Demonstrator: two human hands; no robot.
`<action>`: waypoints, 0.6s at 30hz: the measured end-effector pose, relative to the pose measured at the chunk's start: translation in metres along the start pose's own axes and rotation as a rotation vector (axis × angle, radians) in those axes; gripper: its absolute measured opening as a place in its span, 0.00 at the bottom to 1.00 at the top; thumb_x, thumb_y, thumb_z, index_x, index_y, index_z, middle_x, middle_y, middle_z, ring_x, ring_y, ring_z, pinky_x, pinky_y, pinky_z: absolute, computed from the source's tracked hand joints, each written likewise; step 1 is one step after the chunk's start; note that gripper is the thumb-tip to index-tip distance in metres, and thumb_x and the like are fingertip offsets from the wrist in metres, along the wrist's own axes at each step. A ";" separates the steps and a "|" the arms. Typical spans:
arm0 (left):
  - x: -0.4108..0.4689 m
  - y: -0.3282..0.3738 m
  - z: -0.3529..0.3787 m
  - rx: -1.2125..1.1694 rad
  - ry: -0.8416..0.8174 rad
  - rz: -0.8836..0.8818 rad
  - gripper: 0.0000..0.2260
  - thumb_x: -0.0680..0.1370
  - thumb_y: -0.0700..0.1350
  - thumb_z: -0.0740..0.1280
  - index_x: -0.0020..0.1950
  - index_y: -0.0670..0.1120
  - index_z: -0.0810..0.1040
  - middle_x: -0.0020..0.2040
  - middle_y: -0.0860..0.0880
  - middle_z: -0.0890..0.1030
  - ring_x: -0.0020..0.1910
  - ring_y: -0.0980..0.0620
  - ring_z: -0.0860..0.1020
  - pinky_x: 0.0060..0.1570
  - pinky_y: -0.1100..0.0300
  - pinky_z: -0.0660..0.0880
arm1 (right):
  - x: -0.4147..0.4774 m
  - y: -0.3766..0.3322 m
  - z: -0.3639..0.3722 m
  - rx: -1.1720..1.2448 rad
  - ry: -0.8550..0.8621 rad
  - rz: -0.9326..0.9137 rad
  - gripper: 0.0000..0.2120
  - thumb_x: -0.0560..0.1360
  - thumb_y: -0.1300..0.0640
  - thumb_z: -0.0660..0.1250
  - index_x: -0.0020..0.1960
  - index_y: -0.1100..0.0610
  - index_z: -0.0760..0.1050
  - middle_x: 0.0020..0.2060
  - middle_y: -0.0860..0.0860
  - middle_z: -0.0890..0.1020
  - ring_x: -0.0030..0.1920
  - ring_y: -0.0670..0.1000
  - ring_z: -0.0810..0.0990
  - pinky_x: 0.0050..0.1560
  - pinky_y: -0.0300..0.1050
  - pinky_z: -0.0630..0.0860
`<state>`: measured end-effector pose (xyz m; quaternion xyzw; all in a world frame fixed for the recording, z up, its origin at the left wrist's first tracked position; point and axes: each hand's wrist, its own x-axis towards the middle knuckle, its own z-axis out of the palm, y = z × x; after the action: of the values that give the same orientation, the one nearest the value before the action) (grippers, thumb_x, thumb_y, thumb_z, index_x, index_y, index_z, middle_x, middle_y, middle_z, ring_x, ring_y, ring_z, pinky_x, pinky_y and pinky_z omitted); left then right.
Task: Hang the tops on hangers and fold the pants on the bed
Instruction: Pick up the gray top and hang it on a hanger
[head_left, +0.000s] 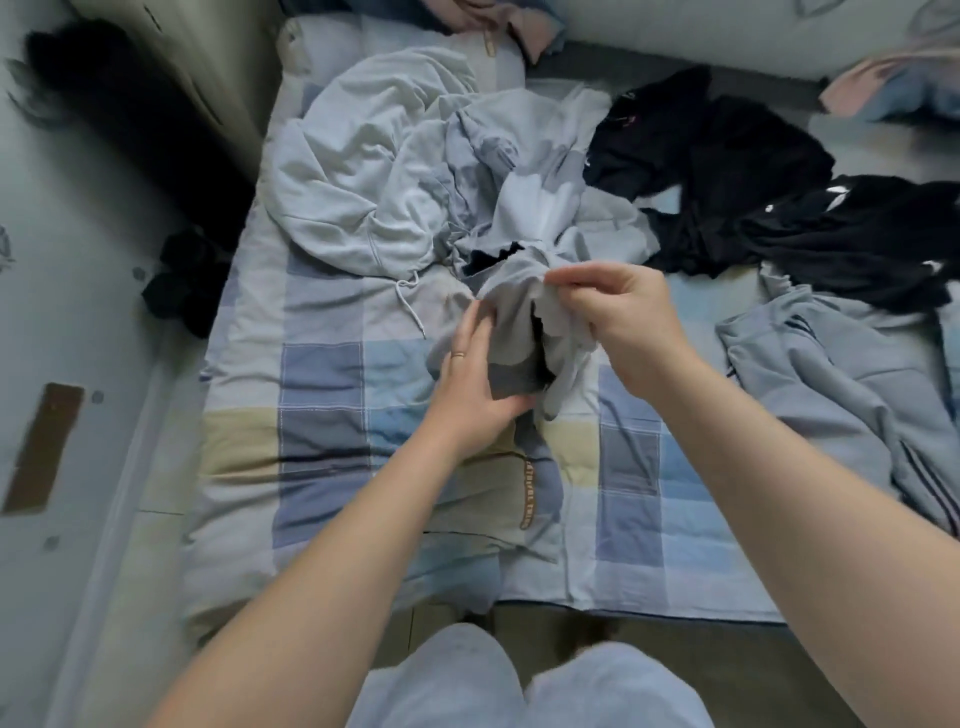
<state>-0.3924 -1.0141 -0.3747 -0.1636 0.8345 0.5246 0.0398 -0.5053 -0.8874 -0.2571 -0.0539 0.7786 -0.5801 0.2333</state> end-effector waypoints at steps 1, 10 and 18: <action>-0.011 0.008 0.003 -0.035 -0.006 -0.034 0.46 0.71 0.55 0.77 0.82 0.51 0.55 0.79 0.65 0.43 0.79 0.59 0.50 0.75 0.56 0.58 | -0.012 -0.012 -0.002 0.064 0.002 0.008 0.11 0.77 0.70 0.67 0.46 0.56 0.84 0.35 0.45 0.85 0.35 0.40 0.80 0.38 0.34 0.75; -0.071 0.065 0.034 0.022 0.198 -0.180 0.27 0.72 0.56 0.75 0.64 0.47 0.70 0.63 0.49 0.68 0.59 0.45 0.73 0.55 0.51 0.73 | -0.085 -0.086 -0.037 0.443 0.033 -0.077 0.09 0.78 0.70 0.66 0.52 0.62 0.83 0.43 0.54 0.86 0.44 0.50 0.84 0.47 0.42 0.80; -0.092 0.098 0.026 -0.068 0.074 -0.140 0.12 0.84 0.51 0.59 0.56 0.46 0.79 0.51 0.46 0.83 0.51 0.45 0.79 0.51 0.52 0.74 | -0.108 -0.119 -0.067 0.626 0.051 -0.113 0.13 0.78 0.68 0.67 0.60 0.60 0.80 0.56 0.58 0.84 0.53 0.54 0.84 0.61 0.52 0.80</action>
<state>-0.3396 -0.9309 -0.2801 -0.2419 0.8036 0.5423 0.0399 -0.4606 -0.8289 -0.0996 -0.0081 0.5636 -0.8047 0.1861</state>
